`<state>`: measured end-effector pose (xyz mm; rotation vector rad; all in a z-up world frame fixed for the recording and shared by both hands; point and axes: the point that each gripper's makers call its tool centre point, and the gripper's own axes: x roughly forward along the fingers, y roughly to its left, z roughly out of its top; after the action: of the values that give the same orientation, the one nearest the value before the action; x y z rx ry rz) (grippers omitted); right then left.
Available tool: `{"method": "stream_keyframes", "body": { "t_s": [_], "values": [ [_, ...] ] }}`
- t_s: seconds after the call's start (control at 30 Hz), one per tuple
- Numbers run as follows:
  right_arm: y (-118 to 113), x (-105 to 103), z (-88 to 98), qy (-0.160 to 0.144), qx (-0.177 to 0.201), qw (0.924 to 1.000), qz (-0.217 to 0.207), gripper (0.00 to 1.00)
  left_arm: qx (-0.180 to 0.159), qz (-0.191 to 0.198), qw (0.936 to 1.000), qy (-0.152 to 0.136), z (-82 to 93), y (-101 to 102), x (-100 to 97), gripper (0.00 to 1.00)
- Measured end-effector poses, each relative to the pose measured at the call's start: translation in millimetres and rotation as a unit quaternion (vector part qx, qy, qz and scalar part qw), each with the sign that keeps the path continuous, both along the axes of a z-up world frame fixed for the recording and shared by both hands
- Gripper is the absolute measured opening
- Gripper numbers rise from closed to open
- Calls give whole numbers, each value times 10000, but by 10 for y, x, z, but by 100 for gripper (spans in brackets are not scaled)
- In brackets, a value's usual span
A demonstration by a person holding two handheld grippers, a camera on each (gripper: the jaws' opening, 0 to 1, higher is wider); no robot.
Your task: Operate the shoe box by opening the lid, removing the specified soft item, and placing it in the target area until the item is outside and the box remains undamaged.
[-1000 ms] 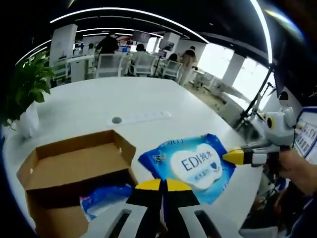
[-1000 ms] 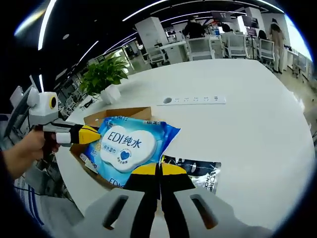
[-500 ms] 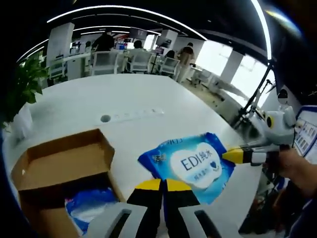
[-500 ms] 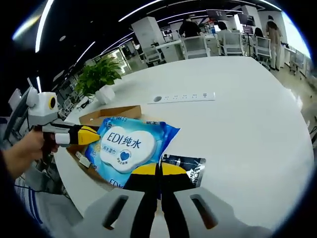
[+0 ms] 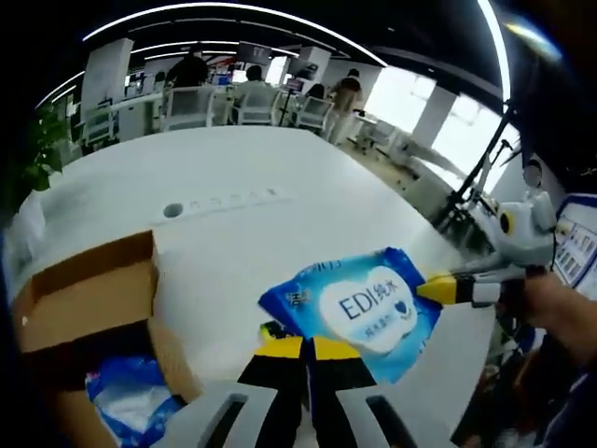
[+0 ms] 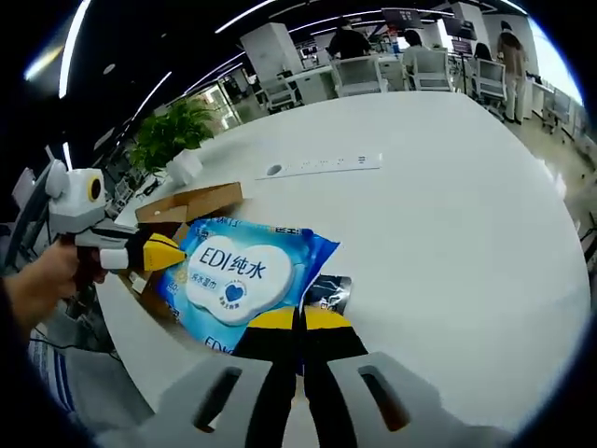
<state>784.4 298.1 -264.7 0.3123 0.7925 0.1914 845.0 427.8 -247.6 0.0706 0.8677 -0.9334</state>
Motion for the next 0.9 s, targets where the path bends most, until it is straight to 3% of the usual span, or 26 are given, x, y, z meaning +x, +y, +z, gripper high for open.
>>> {"method": "stream_keyframes", "body": {
  "t_s": [0.63, 0.9],
  "values": [
    [-3, 19, -536, 419, 110, 9989, 155, 0, 440, -90, 9987, 220, -509, 5, -46, 0],
    [-29, 79, -529, 366, 132, 9991, 146, 0, 489, -92, 9985, 240, -606, 20, -27, 0]
  ]
}}
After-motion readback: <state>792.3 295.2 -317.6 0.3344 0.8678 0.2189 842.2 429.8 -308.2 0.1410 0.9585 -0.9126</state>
